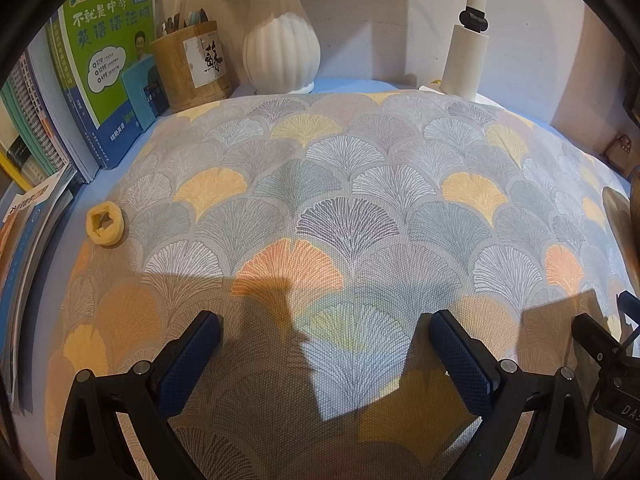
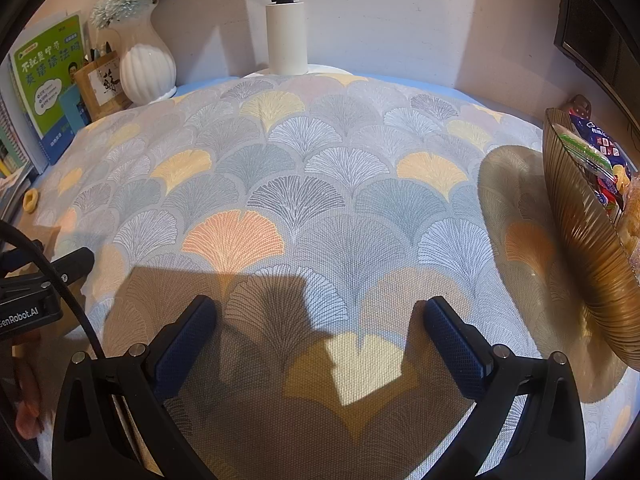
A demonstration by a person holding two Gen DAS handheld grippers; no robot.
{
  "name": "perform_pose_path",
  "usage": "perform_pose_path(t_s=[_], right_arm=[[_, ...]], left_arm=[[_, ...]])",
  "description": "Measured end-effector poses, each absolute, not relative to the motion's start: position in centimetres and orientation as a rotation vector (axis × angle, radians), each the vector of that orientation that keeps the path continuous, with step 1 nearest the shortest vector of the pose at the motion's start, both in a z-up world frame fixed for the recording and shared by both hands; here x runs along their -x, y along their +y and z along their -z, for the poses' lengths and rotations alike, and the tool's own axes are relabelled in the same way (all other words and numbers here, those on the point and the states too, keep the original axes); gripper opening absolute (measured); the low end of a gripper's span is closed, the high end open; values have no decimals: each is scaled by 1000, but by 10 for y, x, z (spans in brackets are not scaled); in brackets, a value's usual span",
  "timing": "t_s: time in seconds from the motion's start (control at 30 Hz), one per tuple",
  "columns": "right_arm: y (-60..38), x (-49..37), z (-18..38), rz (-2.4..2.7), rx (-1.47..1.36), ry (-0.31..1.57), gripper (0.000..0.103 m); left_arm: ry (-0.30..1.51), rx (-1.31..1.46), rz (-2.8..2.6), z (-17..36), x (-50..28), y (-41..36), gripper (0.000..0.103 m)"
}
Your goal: Organize snacks
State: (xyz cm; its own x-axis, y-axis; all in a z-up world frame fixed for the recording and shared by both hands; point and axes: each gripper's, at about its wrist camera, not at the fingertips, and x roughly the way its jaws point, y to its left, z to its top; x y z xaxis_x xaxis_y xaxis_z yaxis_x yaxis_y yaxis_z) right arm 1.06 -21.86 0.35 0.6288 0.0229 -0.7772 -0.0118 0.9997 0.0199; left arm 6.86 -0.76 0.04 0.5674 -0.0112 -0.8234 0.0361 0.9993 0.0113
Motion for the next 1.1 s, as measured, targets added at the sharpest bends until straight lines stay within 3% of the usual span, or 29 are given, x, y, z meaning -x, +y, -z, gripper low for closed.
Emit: perform_pose_path(t_s=[1.1], right_arm=[[-219,-11,-4,-21,-14,891,103]], left_arm=[[973,-5,38,-2,-69,-7,103]])
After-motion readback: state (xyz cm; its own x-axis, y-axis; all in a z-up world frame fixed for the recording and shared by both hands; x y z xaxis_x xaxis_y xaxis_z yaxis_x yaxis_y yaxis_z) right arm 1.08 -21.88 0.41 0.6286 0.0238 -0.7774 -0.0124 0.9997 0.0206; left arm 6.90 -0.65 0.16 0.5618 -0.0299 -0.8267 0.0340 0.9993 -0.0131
